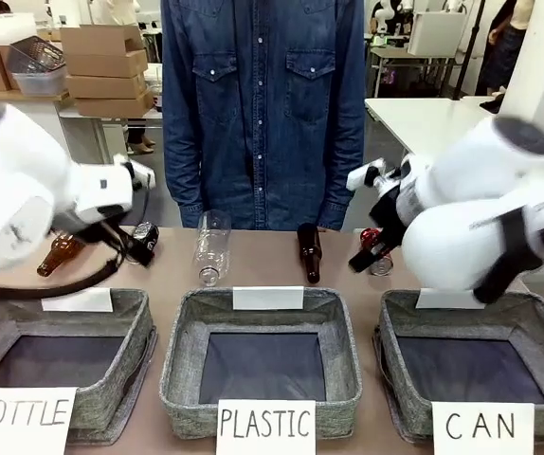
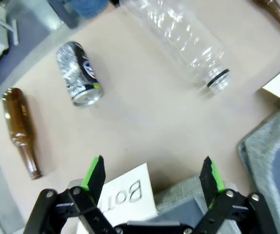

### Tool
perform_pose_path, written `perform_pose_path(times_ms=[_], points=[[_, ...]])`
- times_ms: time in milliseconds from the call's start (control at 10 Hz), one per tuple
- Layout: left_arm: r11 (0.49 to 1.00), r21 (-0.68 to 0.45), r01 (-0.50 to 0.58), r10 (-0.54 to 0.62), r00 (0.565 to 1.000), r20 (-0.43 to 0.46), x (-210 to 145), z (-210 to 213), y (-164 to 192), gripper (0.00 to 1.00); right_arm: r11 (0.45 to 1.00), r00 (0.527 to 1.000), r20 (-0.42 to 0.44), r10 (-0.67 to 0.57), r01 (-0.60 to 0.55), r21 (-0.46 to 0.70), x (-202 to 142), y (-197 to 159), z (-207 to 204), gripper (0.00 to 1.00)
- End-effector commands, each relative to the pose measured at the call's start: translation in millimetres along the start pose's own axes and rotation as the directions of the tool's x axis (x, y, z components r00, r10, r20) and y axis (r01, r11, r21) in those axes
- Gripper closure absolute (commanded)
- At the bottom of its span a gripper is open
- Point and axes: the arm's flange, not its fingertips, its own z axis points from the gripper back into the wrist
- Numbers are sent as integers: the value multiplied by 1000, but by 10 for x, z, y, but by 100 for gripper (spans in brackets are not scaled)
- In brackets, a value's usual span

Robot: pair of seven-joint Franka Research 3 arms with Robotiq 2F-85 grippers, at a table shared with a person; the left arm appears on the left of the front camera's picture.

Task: Sort the can waste into the basket.
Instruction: Pick up the can waste from the table and place it in the right Fabric basket.

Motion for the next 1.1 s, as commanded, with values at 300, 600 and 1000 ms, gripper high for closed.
perform_pose_path(times_ms=[300,600,1000], points=[[999,11,40,-41,995,93,88,970,91,0,962,989,141,-48,83,-259,-662,-87,1413,0],[973,-215,79,-54,991,121,25,1454,123,0,997,984,162,-80,78,16,-62,-499,1544,0],[533,-846,17,208,966,151,-348,1502,836,0,638,878,9,-479,341,690,-470,-944,1742,0]])
